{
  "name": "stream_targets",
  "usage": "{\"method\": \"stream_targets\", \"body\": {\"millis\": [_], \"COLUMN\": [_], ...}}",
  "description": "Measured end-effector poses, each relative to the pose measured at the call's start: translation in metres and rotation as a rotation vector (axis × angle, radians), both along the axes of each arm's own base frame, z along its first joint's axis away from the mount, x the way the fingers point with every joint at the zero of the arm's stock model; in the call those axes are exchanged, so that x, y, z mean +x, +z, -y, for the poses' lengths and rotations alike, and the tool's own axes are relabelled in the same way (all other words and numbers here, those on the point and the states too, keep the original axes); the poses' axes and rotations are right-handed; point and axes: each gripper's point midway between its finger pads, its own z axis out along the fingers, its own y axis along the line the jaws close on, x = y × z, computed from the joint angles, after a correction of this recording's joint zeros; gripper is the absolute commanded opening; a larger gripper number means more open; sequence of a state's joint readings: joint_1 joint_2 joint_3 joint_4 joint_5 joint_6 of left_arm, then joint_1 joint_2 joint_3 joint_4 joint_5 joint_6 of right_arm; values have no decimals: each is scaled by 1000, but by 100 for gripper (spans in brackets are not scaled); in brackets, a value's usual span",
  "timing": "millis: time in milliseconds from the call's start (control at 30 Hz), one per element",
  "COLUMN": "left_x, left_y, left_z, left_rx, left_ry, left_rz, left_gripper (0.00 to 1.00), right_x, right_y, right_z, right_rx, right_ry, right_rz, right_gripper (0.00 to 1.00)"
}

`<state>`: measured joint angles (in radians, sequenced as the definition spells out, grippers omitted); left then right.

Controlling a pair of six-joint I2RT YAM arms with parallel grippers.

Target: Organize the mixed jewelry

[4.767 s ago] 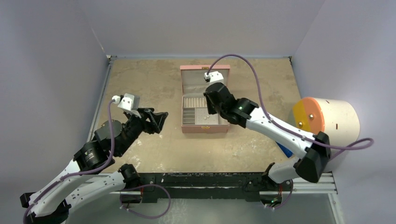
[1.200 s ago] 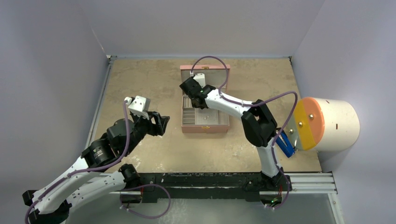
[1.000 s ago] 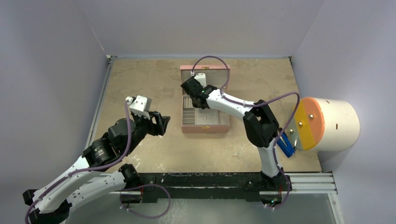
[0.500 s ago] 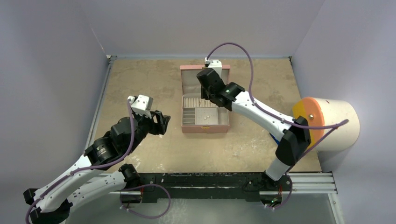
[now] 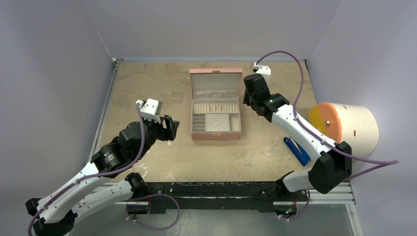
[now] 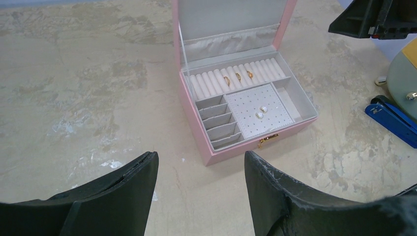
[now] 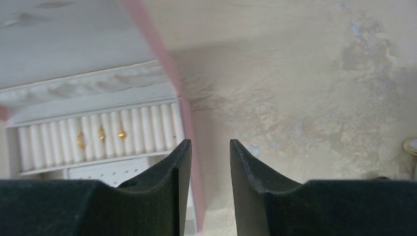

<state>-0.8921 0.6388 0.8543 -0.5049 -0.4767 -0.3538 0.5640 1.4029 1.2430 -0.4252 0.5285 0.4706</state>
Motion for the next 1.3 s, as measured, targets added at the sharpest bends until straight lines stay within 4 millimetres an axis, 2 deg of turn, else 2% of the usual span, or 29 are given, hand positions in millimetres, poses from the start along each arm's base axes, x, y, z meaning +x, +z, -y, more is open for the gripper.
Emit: {"method": "stream_targets", "body": {"millis": [67,200,333,533,600,733,1100,1300], "left_x": [1,2,2,3,3,3,4,5], "left_y": [-1,-1,-1,-2,-2,-2,-2,-3], "left_z": [0,-1,-1,-2,-1,-2,-3,-4], "left_rx": [3,4,4,6,8,11,14,16], "left_ry": [4,9,10,12,12,13,19,22], "left_rz": [-2,-3,-4,-5,-6,-5,-4,-6], "left_gripper": [64,65,64,65,65,65,65,65], "right_x": [5,18,36,60,70,81,127,138], "right_y": [-7,-19,-30,-57,-68,-79,-80,-83], "right_z": [17,37,49,60,59,54,11,-9], "right_rx": [3,43,115,217,255,326,500,583], "right_ry": [-38,-78,-90,-85,-76,-54,103,182], "right_rz": [-9,-36,-52,-115,-142,-168,-174,-186], "right_gripper": [34,30,25,8,1,0,0,0]}}
